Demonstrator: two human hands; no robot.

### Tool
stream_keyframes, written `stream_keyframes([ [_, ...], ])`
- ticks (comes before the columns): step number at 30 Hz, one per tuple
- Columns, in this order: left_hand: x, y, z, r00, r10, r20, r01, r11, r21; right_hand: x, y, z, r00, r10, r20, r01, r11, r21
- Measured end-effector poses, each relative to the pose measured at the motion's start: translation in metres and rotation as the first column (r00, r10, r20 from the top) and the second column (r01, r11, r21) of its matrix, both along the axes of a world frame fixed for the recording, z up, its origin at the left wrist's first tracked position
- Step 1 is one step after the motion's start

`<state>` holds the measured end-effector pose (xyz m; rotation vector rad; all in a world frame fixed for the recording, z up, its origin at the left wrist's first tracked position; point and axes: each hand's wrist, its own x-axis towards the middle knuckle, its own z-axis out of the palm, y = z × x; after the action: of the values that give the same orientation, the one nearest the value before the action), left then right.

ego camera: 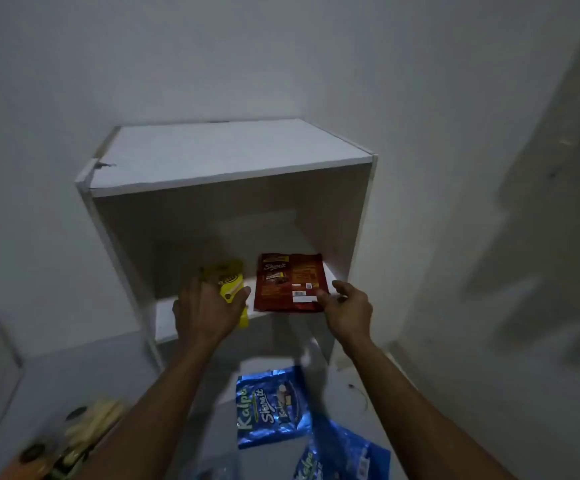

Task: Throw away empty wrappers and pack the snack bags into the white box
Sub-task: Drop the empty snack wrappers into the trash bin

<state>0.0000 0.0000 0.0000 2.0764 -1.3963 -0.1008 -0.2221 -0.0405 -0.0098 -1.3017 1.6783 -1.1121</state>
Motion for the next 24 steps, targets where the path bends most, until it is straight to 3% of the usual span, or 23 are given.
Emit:
stream_keyframes([
  [6, 0.006, -0.017, -0.012, 0.999, 0.043, -0.028, -0.038, 0.985, 0.166, 0.019, -0.015, -0.014, 0.99, -0.13, -0.063, 0.134, 0.989, 0.064],
  [13, 0.006, -0.026, -0.008, 0.992, 0.069, -0.106, -0.046, 0.977, 0.209, 0.02, -0.029, -0.023, 0.955, -0.238, 0.179, 0.195, 0.953, 0.231],
  [24, 0.002, -0.018, 0.0, 0.977, 0.121, -0.175, -0.076, 0.966, 0.246, 0.003, -0.001, -0.013, 0.936, -0.219, 0.276, 0.194, 0.974, 0.116],
])
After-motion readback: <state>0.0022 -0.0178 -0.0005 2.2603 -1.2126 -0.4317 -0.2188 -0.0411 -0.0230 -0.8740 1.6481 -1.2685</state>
